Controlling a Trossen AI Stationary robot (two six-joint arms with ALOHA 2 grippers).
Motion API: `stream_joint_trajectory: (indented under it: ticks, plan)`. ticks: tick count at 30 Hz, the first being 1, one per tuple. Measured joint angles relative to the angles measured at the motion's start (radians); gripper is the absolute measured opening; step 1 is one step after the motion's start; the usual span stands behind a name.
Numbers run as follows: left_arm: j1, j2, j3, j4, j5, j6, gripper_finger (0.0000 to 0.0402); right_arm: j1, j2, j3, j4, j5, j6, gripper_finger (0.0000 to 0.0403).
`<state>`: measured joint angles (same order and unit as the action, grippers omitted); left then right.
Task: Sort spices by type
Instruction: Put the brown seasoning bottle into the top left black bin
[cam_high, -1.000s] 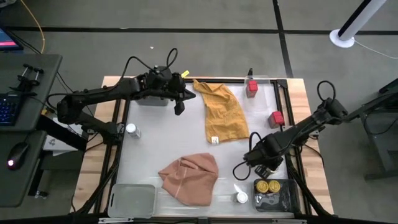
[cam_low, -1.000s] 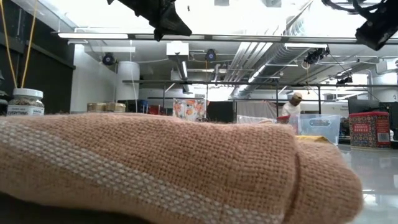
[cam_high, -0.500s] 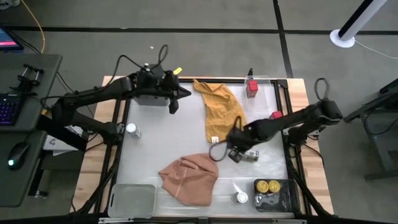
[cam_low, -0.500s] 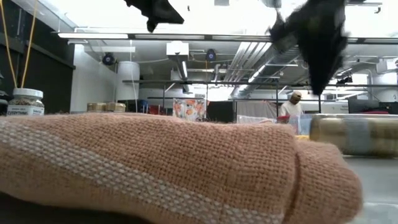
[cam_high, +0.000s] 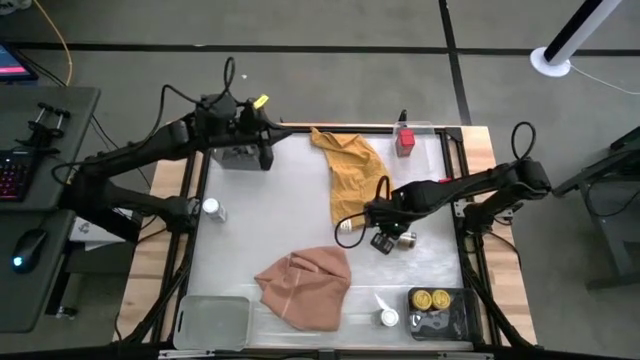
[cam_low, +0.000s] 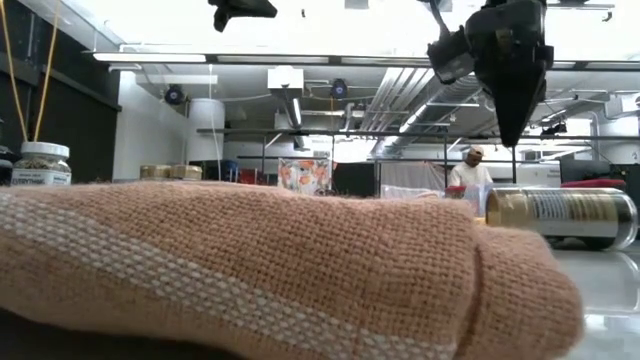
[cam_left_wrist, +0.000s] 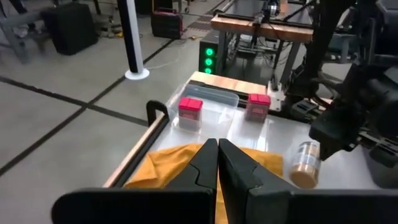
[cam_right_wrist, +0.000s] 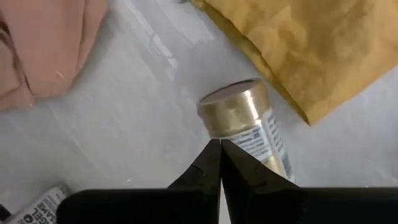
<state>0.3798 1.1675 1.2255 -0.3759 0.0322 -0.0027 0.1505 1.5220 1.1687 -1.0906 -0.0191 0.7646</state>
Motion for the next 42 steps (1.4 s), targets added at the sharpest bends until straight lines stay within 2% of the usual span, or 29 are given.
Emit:
stream_joint_trajectory:
  ticks: [2, 5, 10, 14, 19, 25, 32, 42]
  plan:
    - [-0.002, 0.013, 0.000, -0.006, 0.000, -0.004, 0.0000, 0.000, 0.000, 0.000, -0.003, -0.017, -0.012, 0.0017]
    - [-0.008, 0.035, 0.000, -0.014, 0.000, -0.014, 0.0000, -0.013, 0.000, 0.000, 0.010, -0.047, -0.040, 0.0058]
    - [-0.010, 0.067, 0.000, -0.041, 0.022, -0.052, 0.0000, -0.036, 0.007, 0.001, 0.022, -0.049, -0.122, 0.0162]
    - [-0.010, 0.079, -0.001, -0.062, 0.052, -0.065, 0.0000, -0.039, 0.054, 0.001, -0.038, -0.052, -0.223, 0.0247]
    - [-0.011, 0.078, -0.001, -0.075, 0.053, -0.075, 0.0000, -0.021, 0.126, 0.001, -0.066, -0.061, -0.323, 0.0315]
    - [-0.015, 0.078, -0.001, -0.076, 0.053, -0.076, 0.0000, 0.032, 0.141, -0.067, -0.014, -0.111, -0.356, 0.0327]
    - [-0.015, 0.078, -0.001, -0.077, 0.054, -0.075, 0.0000, 0.081, 0.139, -0.162, 0.084, -0.059, -0.296, 0.0328]
    - [-0.015, 0.078, -0.001, -0.076, 0.048, -0.074, 0.0000, 0.082, 0.141, -0.269, 0.216, -0.021, -0.165, 0.0323]
